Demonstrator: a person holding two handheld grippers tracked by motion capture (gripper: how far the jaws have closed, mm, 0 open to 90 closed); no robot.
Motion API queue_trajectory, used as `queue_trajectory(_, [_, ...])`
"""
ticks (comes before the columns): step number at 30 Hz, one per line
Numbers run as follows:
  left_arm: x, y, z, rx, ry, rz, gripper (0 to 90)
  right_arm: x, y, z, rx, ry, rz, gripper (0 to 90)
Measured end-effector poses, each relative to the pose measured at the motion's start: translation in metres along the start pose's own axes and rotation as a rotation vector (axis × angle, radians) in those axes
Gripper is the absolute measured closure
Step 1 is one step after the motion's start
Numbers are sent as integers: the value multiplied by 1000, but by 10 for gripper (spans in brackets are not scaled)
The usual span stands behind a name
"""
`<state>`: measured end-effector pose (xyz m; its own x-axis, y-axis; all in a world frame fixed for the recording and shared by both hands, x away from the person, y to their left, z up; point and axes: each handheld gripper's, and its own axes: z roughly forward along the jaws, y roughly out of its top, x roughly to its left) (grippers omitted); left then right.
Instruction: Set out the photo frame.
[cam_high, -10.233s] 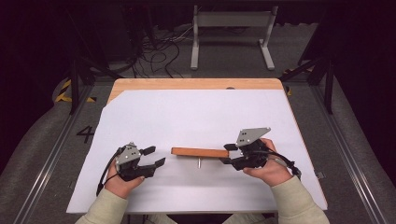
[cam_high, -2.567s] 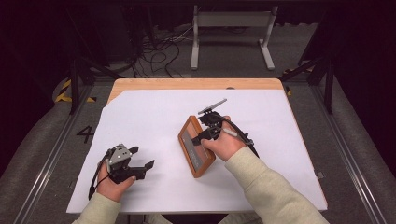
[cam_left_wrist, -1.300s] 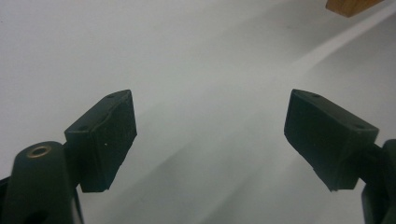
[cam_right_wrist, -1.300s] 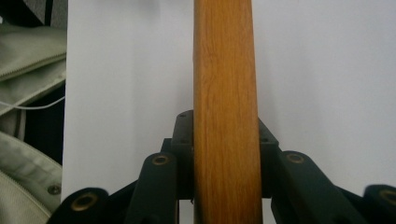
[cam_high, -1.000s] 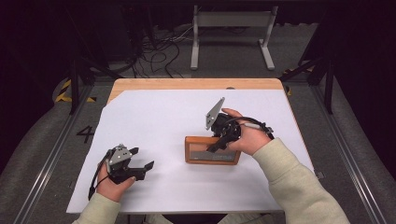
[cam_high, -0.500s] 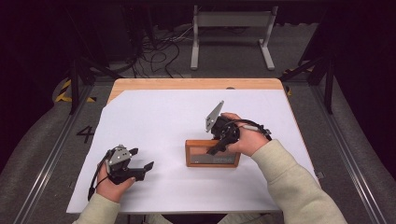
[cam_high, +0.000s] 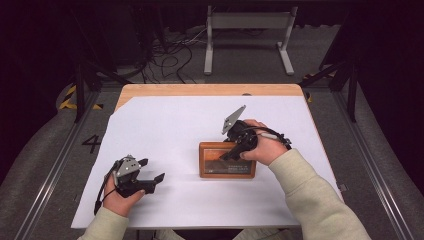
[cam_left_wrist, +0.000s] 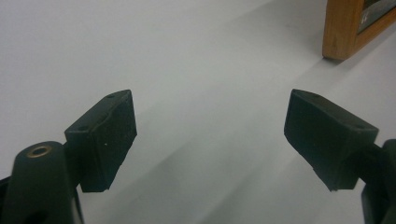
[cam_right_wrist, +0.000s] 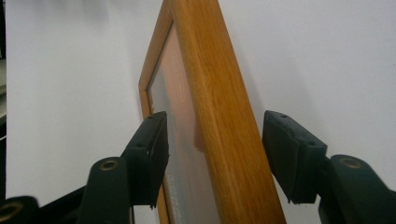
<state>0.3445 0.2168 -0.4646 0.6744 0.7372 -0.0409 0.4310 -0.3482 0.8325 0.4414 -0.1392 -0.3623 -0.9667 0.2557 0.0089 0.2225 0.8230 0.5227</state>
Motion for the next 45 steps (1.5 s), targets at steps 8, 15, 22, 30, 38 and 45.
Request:
queue_trajectory(8, [-1, 2, 2, 0, -11, -4, 173, 2, -5, -16, -81, -74, 10, 282])
queue_trajectory(15, [-4, 7, -5, -26, -57, -30, 162, 16, -22, -44, -171, -161, 103, 208])
queue_trajectory(22, [-8, 8, -7, -26, -64, -21, 153, 25, -48, -66, -242, -210, 207, 171])
queue_trajectory(30, [-9, 8, -8, -24, -80, -3, 104, 35, -81, -85, -287, -250, 260, 165])
queue_trajectory(38, [-8, 11, -14, -65, -59, -4, 92, 43, -114, -94, -325, -273, 315, 155])
queue_trajectory(45, [-10, 10, -15, -61, -66, -2, 77, 46, -142, -90, -355, -294, 357, 138])
